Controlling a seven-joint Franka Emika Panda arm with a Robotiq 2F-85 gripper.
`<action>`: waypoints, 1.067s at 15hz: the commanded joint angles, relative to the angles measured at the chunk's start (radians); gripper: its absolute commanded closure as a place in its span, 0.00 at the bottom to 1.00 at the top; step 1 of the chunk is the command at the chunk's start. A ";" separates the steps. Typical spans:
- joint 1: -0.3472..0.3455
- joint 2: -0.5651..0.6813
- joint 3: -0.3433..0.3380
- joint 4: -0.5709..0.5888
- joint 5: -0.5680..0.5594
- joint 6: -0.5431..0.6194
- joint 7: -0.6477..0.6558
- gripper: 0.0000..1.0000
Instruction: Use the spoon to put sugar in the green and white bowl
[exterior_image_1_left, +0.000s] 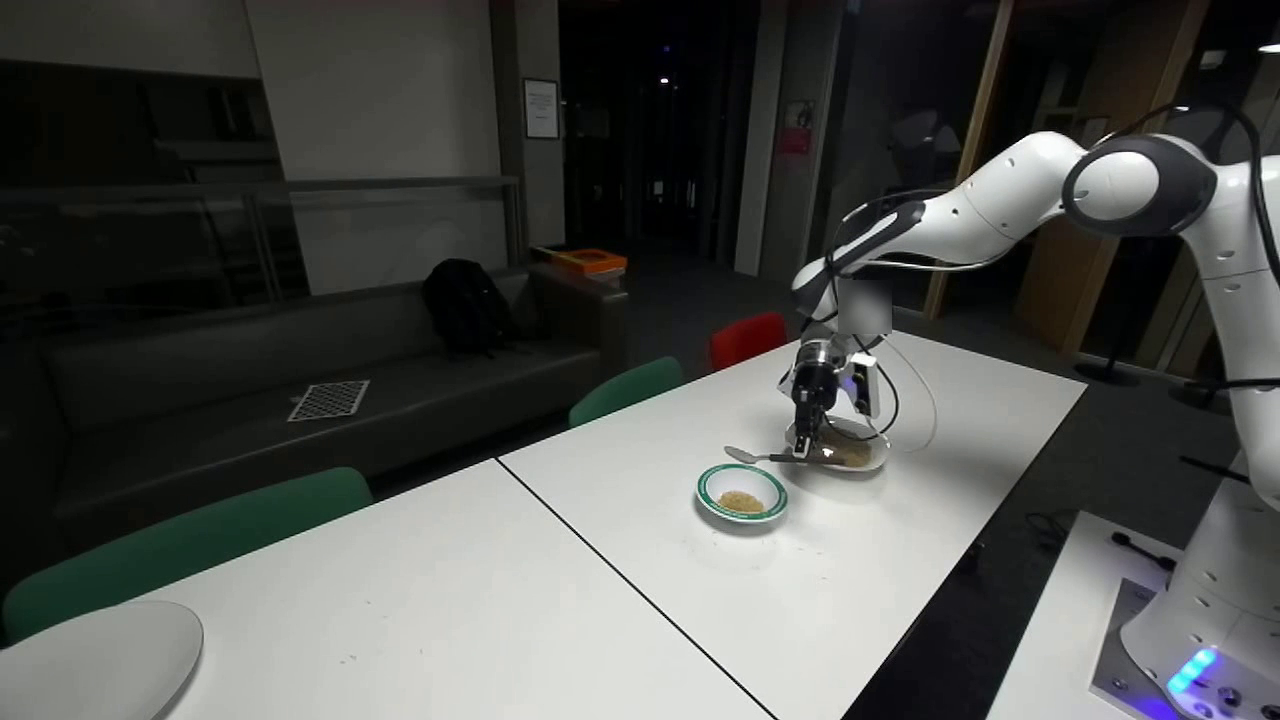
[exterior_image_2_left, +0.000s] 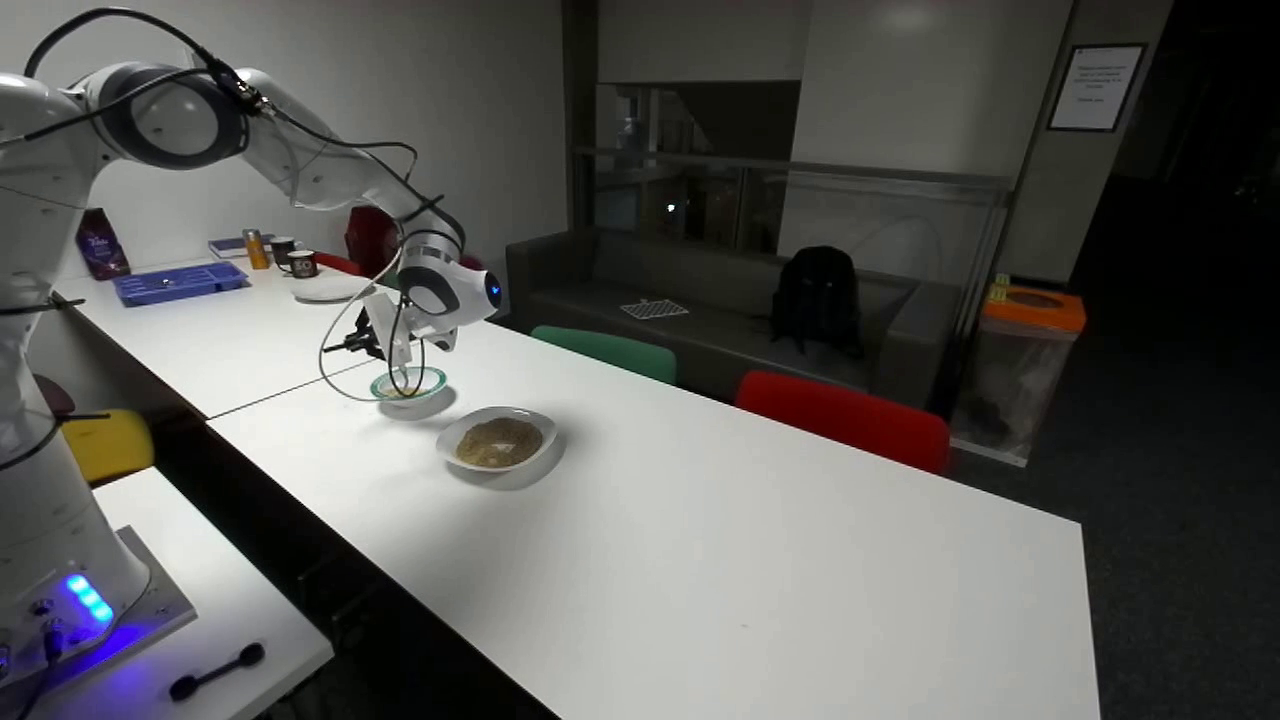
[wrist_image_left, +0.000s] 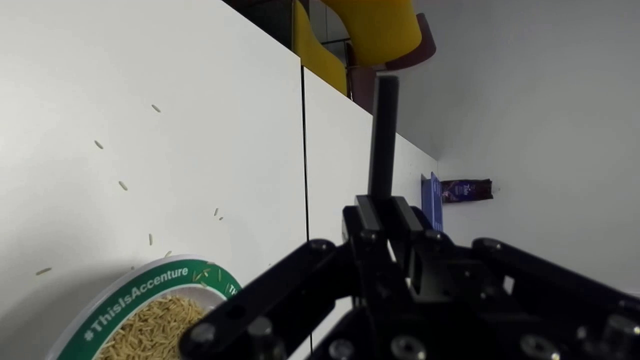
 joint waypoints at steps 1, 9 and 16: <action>-0.035 0.049 0.001 0.074 0.026 -0.080 0.000 0.97; -0.027 0.042 -0.003 0.082 0.008 -0.049 0.004 0.97; -0.009 -0.031 -0.011 0.051 -0.022 0.005 0.001 0.97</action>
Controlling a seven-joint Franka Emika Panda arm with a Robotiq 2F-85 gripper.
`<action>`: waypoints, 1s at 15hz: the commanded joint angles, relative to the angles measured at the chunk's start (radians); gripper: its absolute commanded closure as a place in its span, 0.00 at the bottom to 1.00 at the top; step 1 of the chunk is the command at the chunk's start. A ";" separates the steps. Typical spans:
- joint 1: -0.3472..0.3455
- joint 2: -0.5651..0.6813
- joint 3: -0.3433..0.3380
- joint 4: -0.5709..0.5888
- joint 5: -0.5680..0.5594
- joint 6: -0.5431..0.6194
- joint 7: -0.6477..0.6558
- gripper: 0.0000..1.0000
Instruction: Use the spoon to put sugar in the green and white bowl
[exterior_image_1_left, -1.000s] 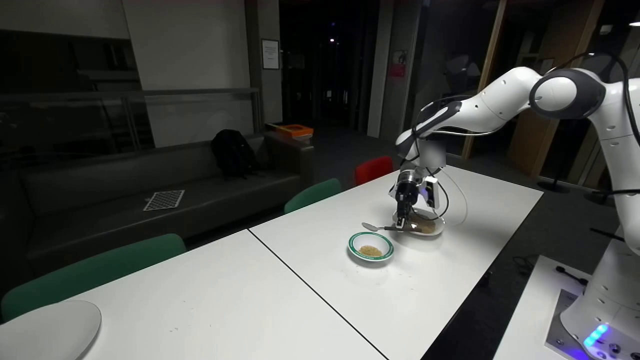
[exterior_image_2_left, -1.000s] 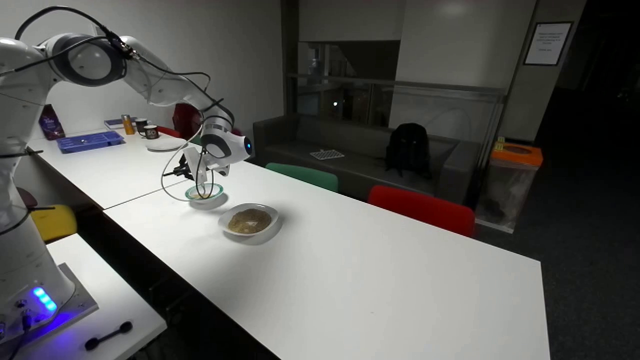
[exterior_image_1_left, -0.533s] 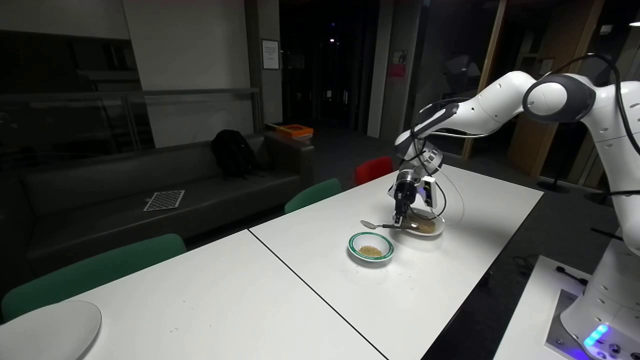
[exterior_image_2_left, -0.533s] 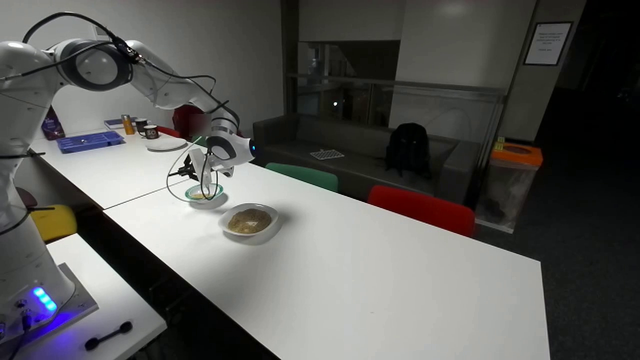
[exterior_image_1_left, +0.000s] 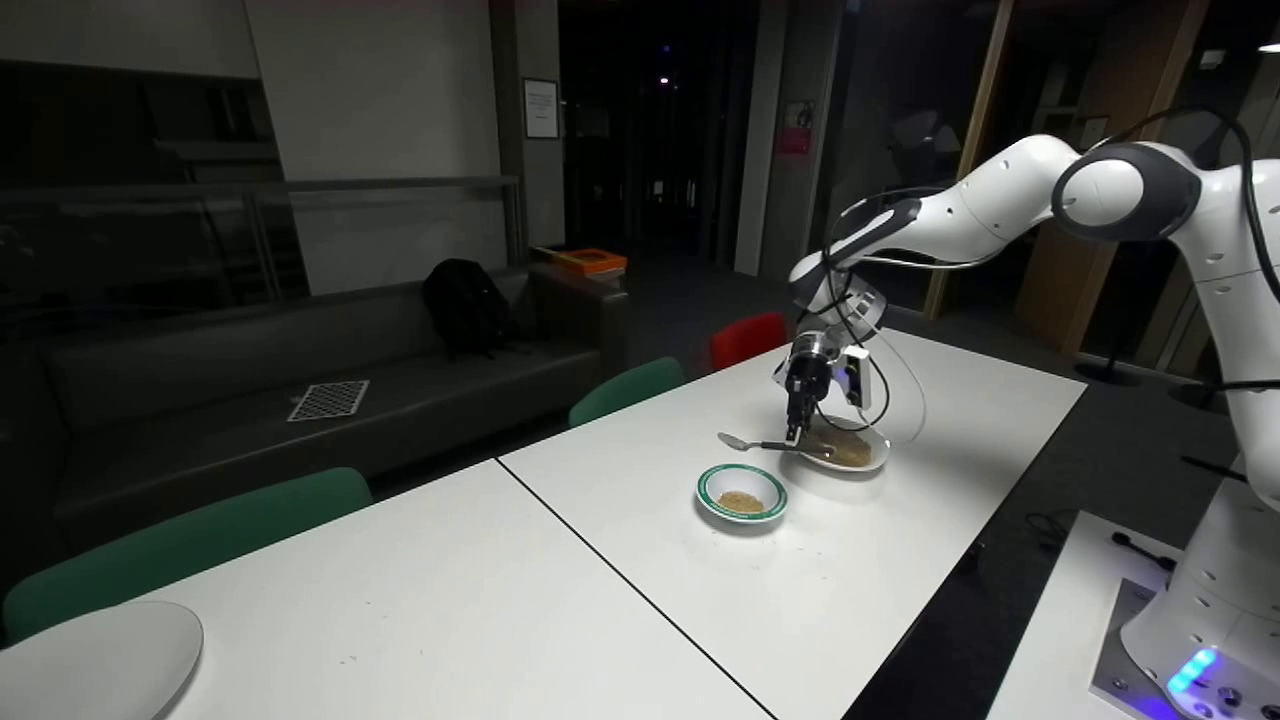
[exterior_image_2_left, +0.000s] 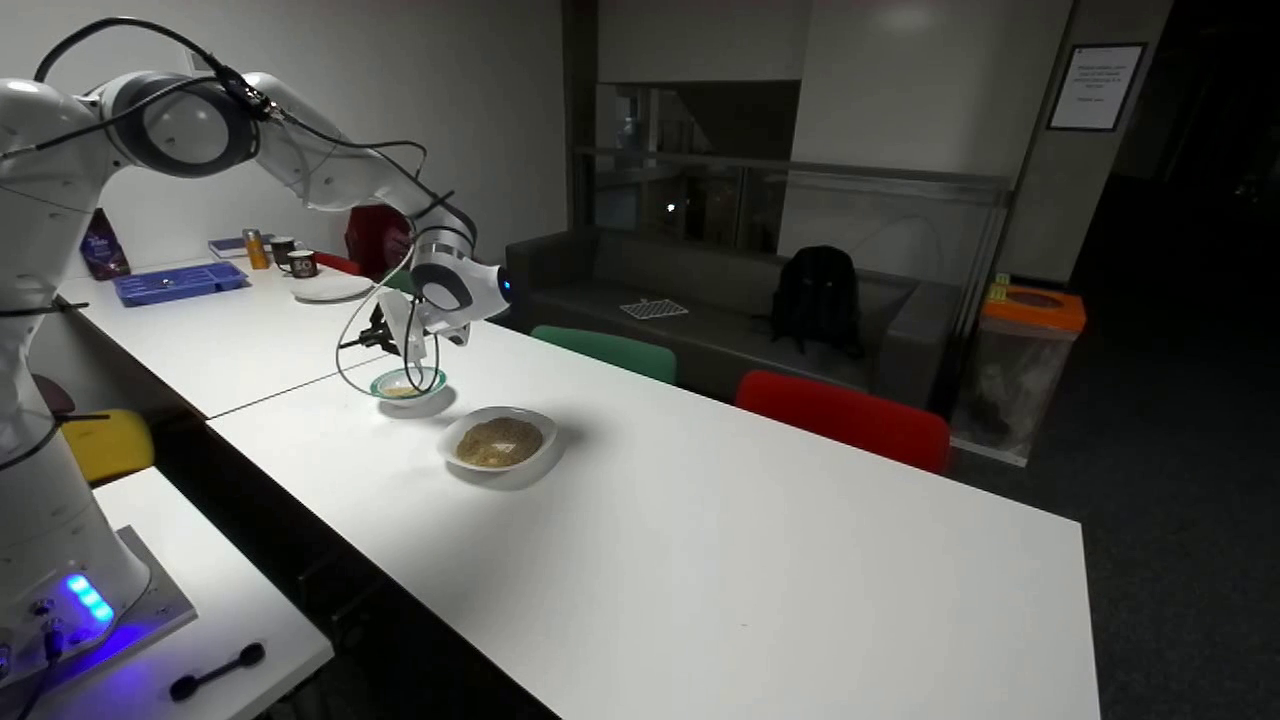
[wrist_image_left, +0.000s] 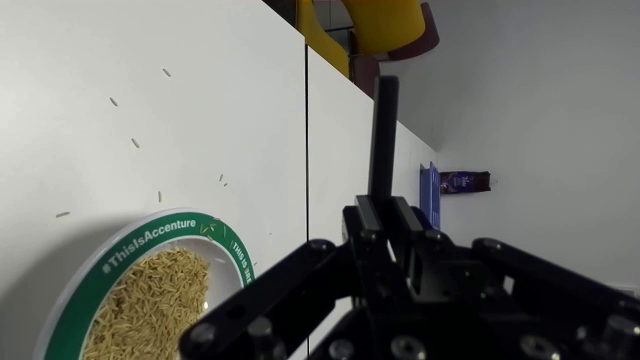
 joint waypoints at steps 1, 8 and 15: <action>0.011 -0.074 -0.011 -0.026 -0.023 0.025 0.003 0.97; 0.027 -0.169 -0.022 -0.059 -0.132 0.129 0.010 0.97; -0.005 -0.275 -0.043 -0.144 -0.261 0.252 0.014 0.97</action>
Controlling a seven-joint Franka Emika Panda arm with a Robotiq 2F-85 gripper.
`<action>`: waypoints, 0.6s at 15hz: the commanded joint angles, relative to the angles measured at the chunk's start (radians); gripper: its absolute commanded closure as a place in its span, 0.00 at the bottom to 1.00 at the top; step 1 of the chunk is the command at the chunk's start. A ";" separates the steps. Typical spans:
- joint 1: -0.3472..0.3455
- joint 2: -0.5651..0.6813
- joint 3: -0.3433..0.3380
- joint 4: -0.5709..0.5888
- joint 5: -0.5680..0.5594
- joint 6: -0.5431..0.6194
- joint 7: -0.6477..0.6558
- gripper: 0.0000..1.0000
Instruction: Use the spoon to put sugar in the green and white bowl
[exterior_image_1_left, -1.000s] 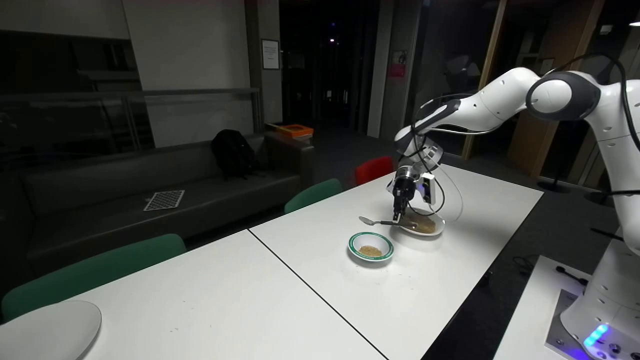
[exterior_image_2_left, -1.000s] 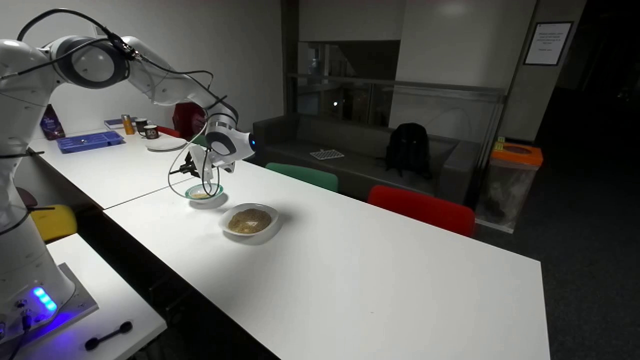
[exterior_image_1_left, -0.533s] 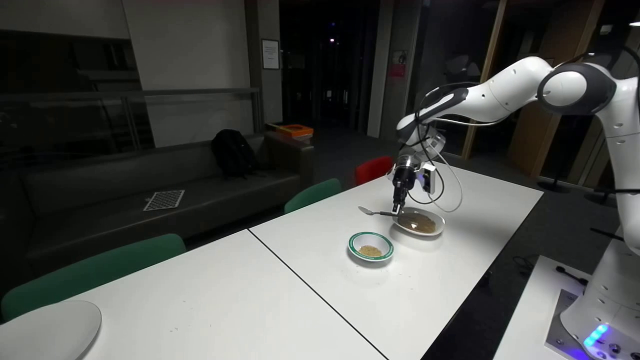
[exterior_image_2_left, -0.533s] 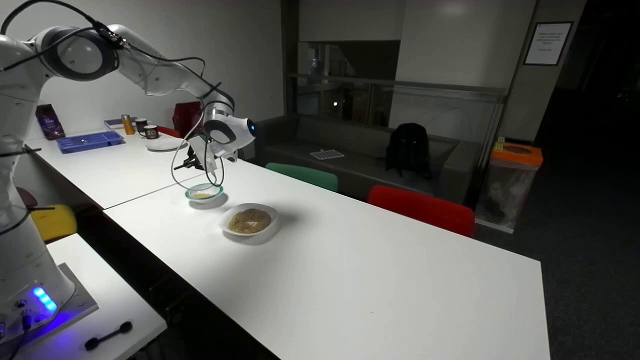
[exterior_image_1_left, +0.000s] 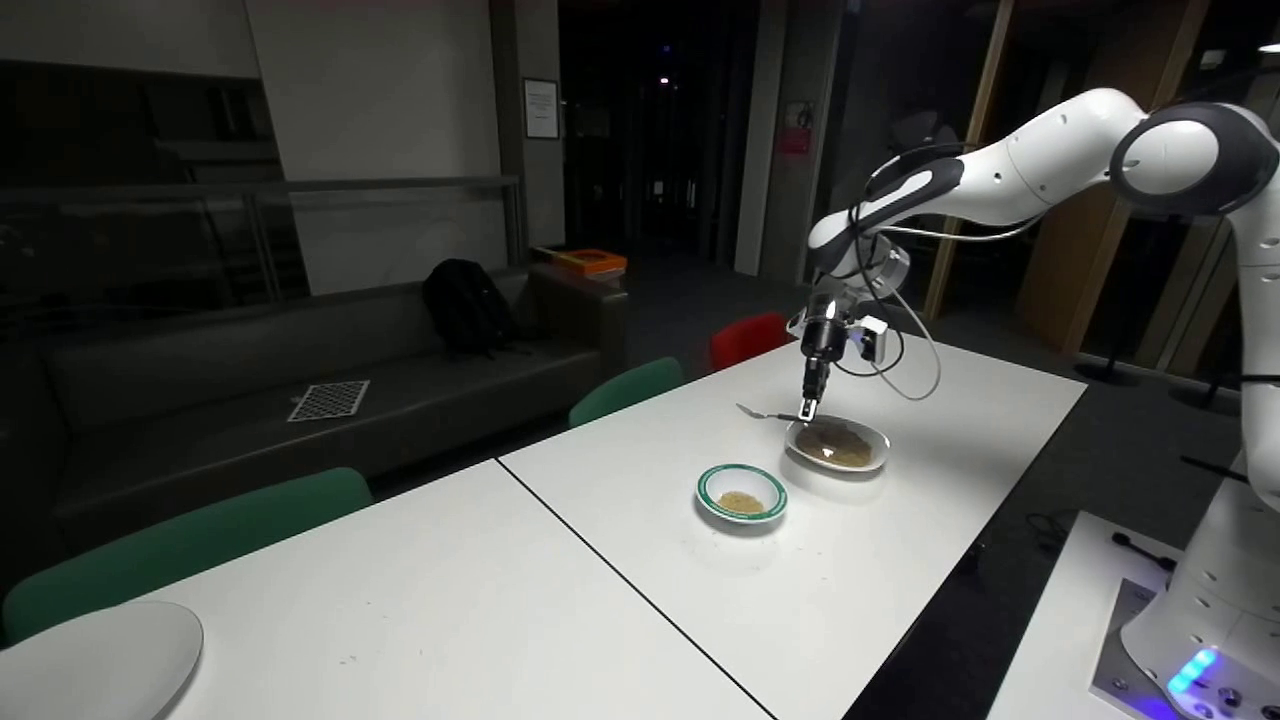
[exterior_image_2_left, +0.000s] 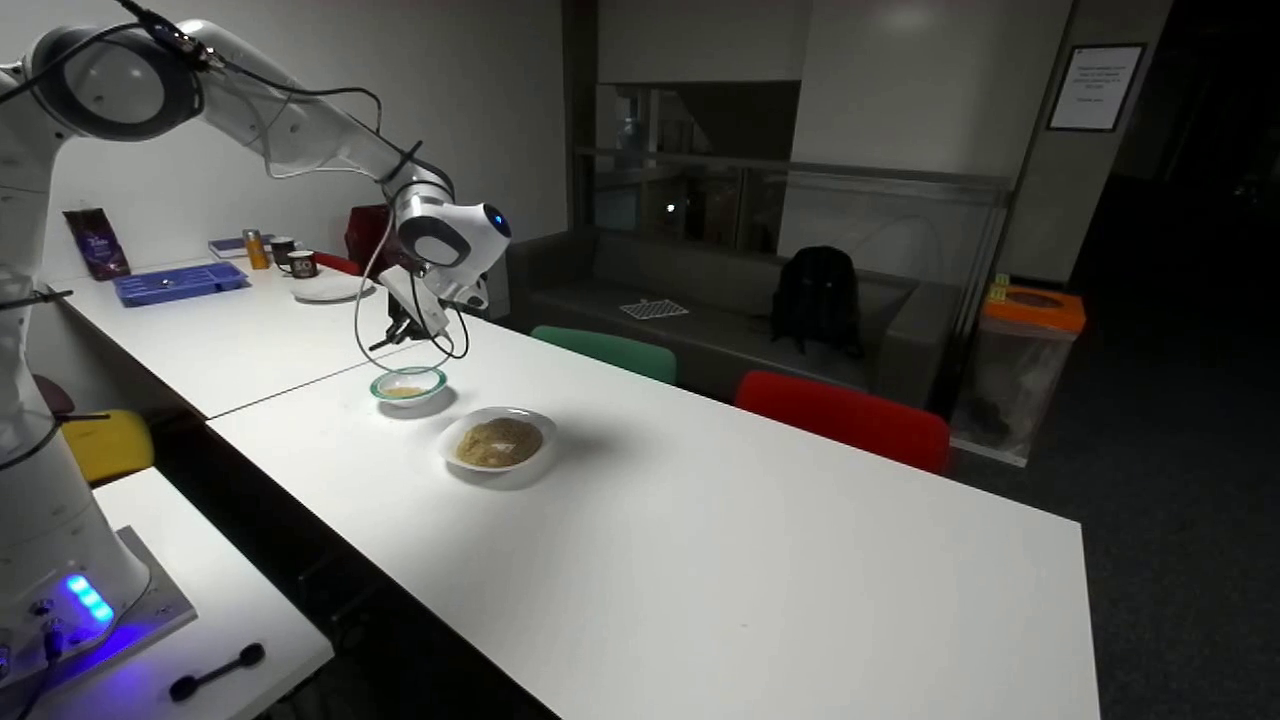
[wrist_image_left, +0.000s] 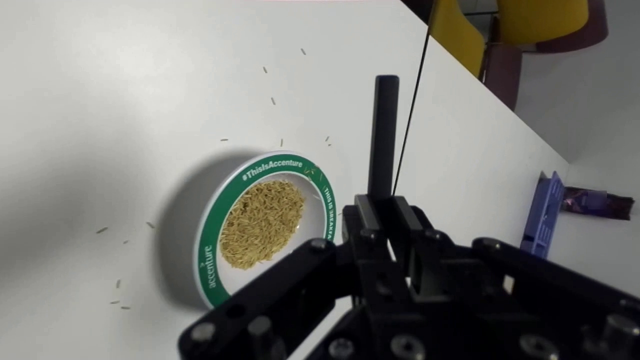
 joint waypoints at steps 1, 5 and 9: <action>-0.021 -0.113 -0.021 -0.097 -0.031 0.057 0.006 0.97; -0.037 -0.176 -0.056 -0.147 -0.048 0.092 0.007 0.97; -0.048 -0.236 -0.097 -0.211 -0.121 0.156 0.031 0.97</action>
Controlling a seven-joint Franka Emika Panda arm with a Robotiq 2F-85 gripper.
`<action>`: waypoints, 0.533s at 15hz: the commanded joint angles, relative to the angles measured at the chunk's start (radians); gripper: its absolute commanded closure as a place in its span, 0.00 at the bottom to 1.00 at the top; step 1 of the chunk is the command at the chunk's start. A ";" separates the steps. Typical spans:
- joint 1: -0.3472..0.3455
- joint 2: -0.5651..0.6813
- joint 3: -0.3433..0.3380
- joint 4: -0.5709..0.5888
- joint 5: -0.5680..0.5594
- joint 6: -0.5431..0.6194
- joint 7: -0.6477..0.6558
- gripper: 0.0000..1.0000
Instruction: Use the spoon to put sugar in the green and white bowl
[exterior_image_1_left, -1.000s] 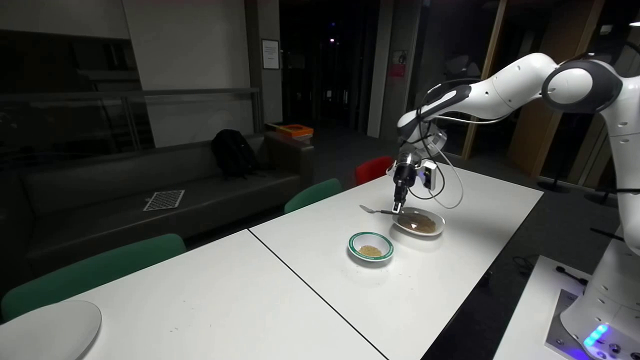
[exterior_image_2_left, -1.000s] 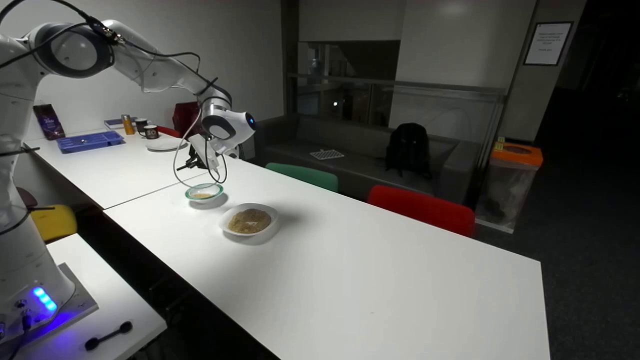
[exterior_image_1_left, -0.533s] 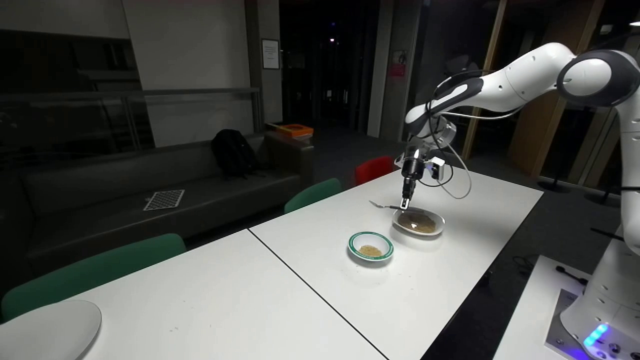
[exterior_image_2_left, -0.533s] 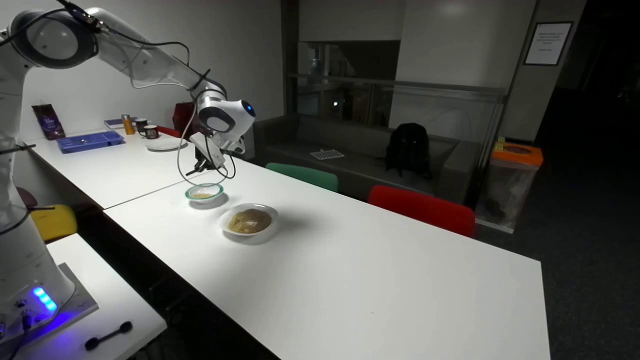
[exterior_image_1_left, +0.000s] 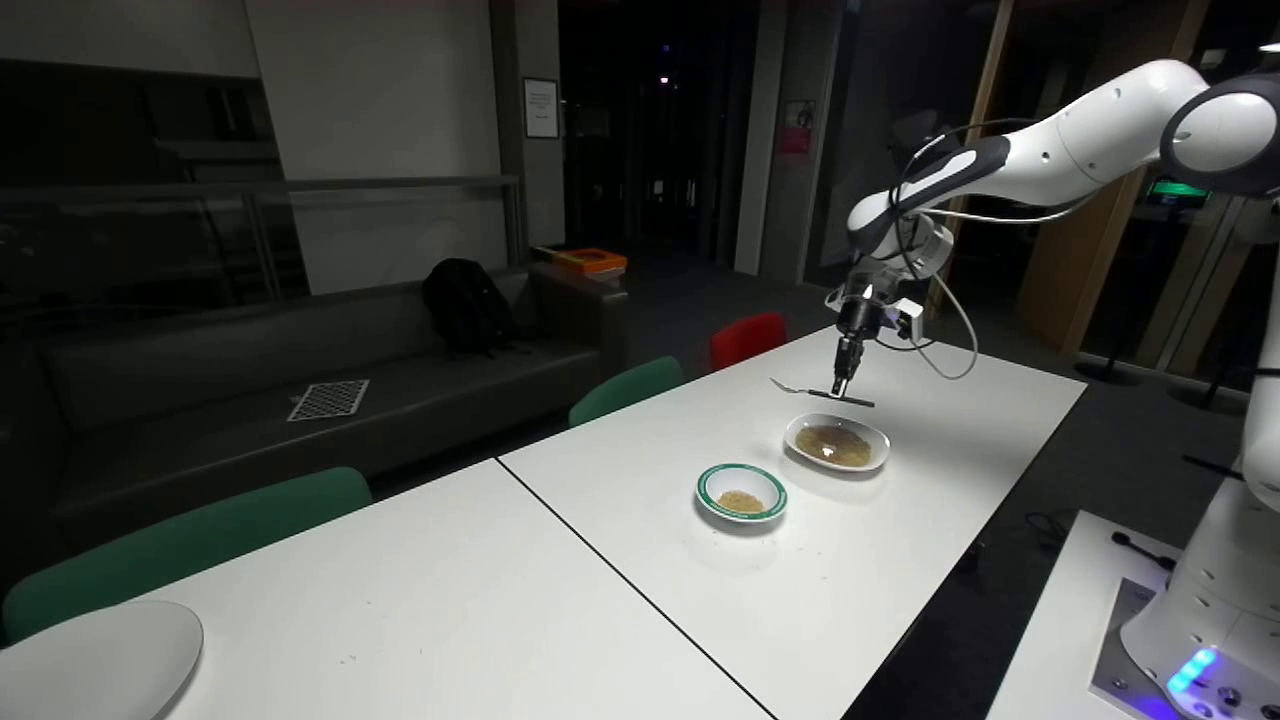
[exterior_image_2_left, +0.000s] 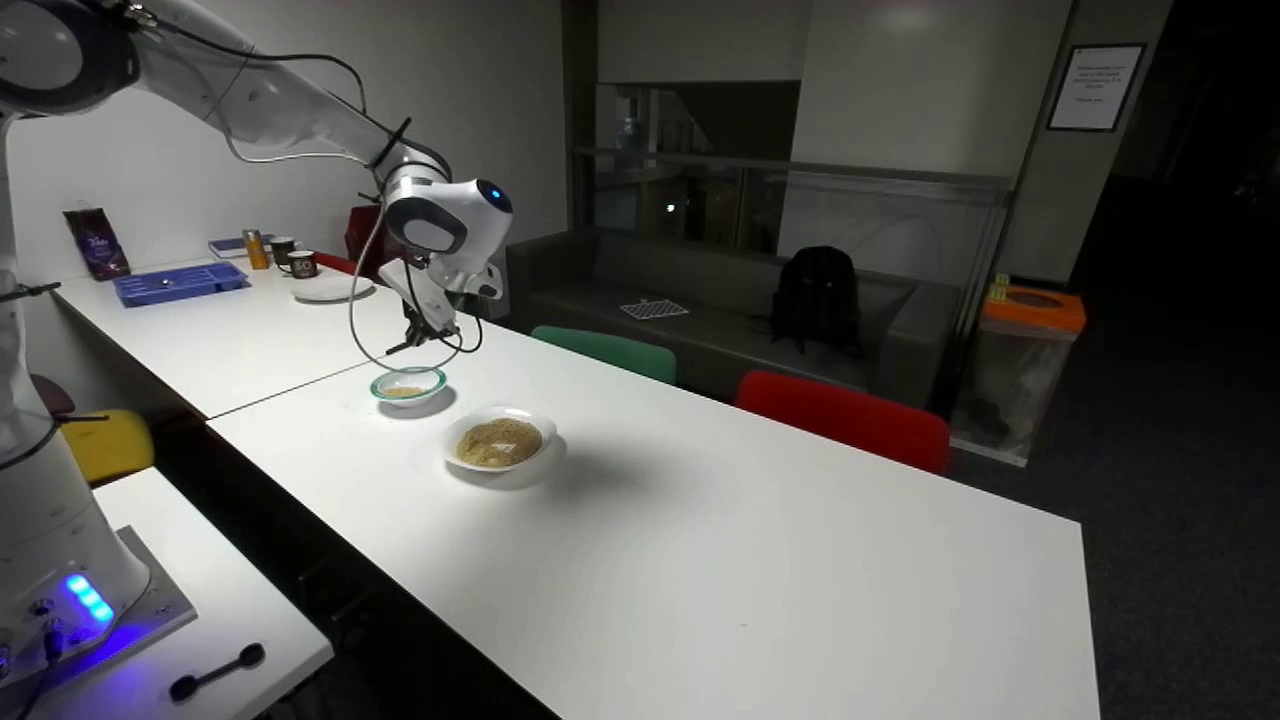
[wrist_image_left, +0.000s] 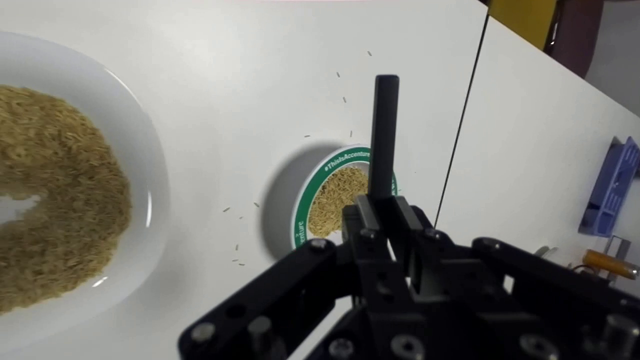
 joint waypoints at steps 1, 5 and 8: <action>-0.015 -0.105 -0.021 -0.114 -0.077 0.088 0.039 0.97; -0.018 -0.144 -0.052 -0.196 -0.203 0.170 0.118 0.97; -0.023 -0.140 -0.067 -0.230 -0.287 0.188 0.194 0.97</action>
